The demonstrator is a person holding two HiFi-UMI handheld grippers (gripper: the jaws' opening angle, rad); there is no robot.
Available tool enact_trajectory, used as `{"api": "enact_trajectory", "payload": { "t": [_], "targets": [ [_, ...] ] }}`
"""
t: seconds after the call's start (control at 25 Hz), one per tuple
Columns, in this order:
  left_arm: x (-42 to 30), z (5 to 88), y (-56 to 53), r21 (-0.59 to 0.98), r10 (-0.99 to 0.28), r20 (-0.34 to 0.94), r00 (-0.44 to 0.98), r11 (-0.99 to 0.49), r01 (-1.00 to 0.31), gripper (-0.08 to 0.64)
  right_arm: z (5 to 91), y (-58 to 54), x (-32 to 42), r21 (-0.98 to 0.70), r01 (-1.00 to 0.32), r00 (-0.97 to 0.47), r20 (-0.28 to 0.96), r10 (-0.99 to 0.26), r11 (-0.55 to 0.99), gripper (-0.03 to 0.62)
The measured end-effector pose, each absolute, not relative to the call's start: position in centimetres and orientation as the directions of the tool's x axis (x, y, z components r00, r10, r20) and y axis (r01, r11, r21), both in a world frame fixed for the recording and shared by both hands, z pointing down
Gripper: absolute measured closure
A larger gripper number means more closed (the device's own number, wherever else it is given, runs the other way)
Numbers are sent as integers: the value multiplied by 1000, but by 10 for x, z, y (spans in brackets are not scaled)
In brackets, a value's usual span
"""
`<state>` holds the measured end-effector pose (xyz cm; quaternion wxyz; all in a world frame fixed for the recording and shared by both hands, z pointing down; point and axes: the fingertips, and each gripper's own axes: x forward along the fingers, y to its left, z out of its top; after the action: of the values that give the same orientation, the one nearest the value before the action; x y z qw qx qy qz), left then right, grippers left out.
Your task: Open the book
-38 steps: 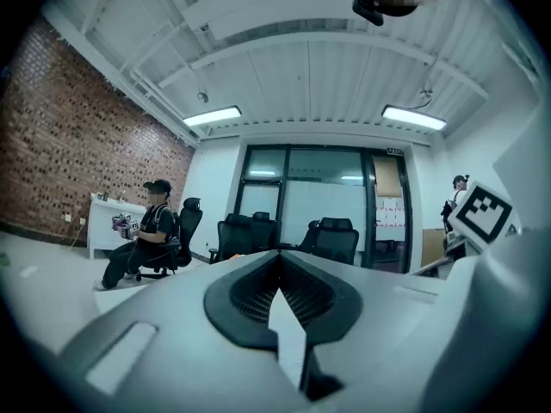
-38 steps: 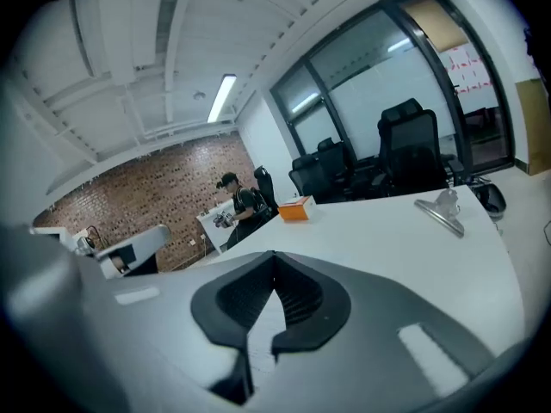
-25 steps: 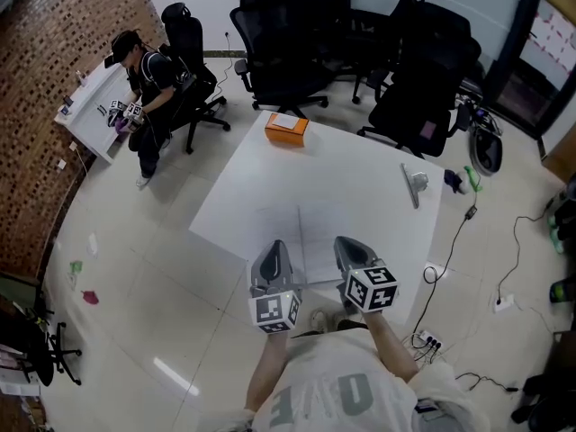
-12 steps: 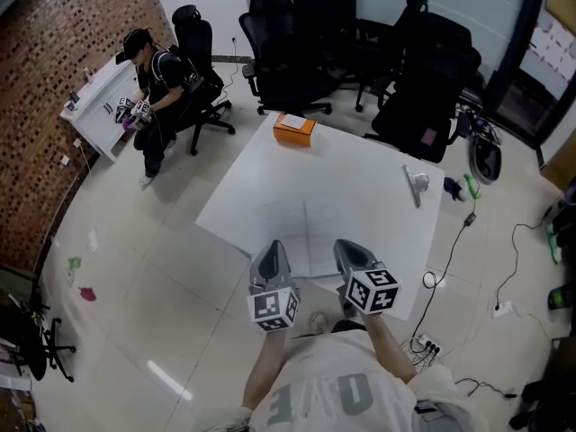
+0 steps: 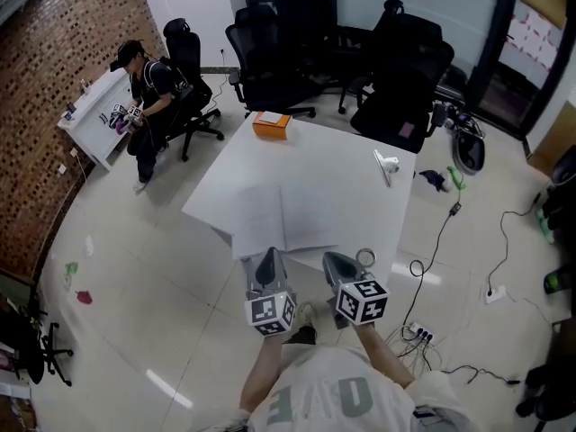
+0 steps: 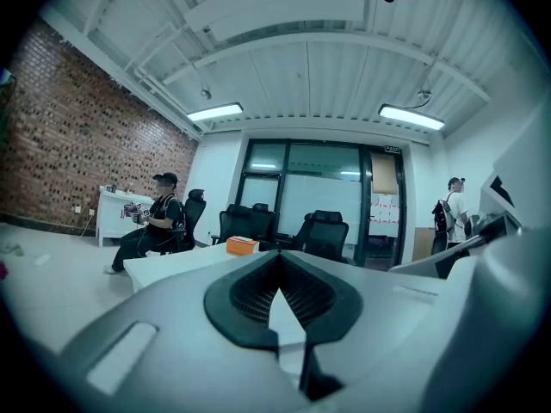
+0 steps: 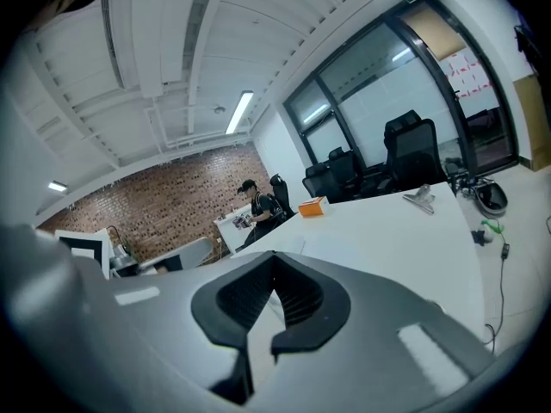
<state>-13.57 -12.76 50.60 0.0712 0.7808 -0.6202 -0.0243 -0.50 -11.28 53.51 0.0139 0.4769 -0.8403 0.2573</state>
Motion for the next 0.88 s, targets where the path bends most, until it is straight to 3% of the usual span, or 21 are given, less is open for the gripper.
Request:
{"api": "enact_trajectory", "payload": {
  "t": [0.44, 0.88],
  "targets": [
    [-63, 521, 62, 170, -976, 55, 211, -199, -965, 548, 551, 52, 72, -441, -798, -557, 276, -784, 411, 589],
    [-52, 470, 105, 79, -976, -4, 217, -217, -973, 548, 508, 94, 83, -488, -761, -559, 160, -814, 427, 589]
  ]
}}
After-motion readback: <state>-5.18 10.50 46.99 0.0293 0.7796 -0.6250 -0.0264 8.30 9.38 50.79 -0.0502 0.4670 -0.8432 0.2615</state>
